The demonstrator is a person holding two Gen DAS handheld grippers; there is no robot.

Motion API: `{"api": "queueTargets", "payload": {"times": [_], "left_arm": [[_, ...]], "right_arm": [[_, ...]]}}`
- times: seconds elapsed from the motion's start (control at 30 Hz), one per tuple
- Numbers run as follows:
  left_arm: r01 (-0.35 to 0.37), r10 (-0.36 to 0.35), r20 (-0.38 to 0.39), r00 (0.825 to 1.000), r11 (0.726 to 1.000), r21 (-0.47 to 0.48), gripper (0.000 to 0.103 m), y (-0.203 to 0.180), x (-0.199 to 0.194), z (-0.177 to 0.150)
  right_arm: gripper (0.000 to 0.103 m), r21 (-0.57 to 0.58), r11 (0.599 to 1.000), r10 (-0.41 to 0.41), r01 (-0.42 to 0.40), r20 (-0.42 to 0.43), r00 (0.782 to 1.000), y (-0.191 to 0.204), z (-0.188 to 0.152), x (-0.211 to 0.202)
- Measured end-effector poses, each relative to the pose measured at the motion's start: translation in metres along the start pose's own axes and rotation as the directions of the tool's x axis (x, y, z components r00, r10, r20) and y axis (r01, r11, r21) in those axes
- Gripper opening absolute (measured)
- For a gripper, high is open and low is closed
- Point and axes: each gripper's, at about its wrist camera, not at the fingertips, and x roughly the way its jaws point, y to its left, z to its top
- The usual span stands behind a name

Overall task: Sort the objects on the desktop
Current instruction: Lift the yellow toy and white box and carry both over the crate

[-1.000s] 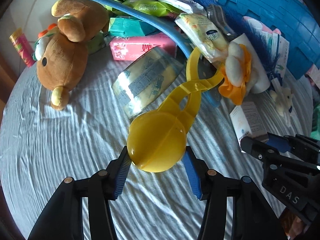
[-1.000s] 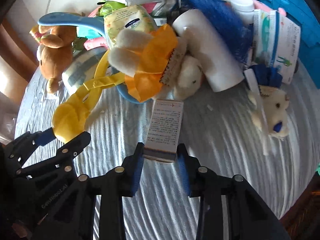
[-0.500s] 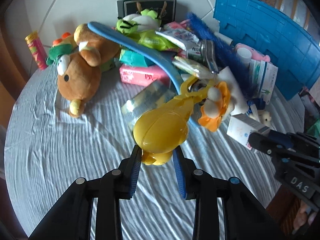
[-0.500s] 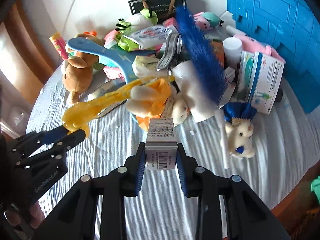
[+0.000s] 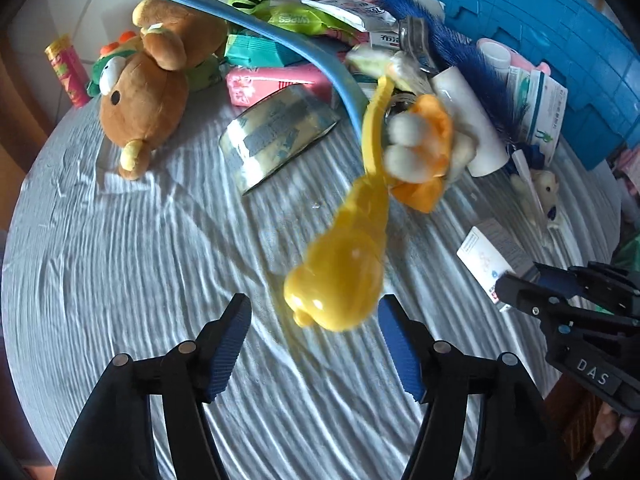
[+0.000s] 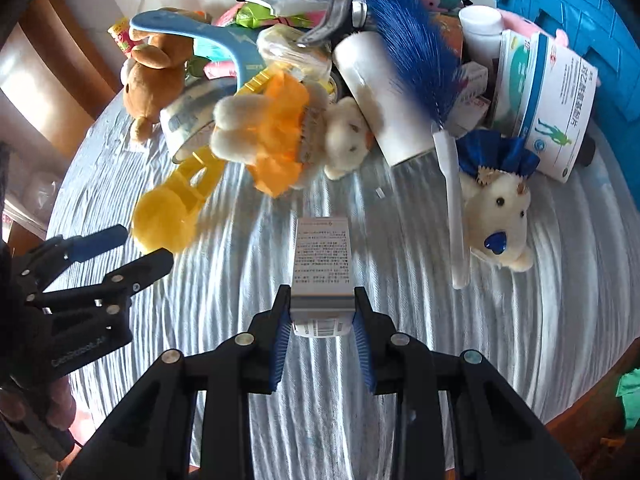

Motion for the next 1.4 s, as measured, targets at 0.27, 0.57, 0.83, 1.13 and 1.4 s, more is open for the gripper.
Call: {"api": "queueTargets", "payload": {"times": [0.27,0.57,0.83,1.13,1.4], "left_arm": [[0.008,-0.006,-0.032,0.999,0.999,0.042,0.071,-0.013,0.023,0.014],[0.014,-0.012,-0.028,1.0,0.998,0.066,0.051,-0.019,0.038,0.023],[0.018,-0.02,0.033,0.999,0.998,0.067,0.044,-0.018,0.004,0.018],[-0.001,0.006,0.202,0.979,1.0,-0.02,0.031,-0.009,-0.082,0.033],[-0.063,0.085,0.228,0.97,0.993,-0.101,0.029,-0.01,-0.093,0.04]], "right_arm": [[0.029,0.012,1.0,-0.002,0.002,-0.001,1.0,-0.003,0.002,0.004],[0.039,0.062,0.998,-0.003,0.001,0.029,1.0,-0.009,0.005,0.017],[0.031,0.029,0.998,-0.056,0.055,0.044,0.997,-0.004,0.007,0.016],[0.031,-0.086,0.996,0.05,-0.034,0.19,0.981,0.016,0.024,-0.064],[0.031,-0.196,0.978,0.123,-0.069,0.282,0.951,0.031,0.054,-0.106]]}}
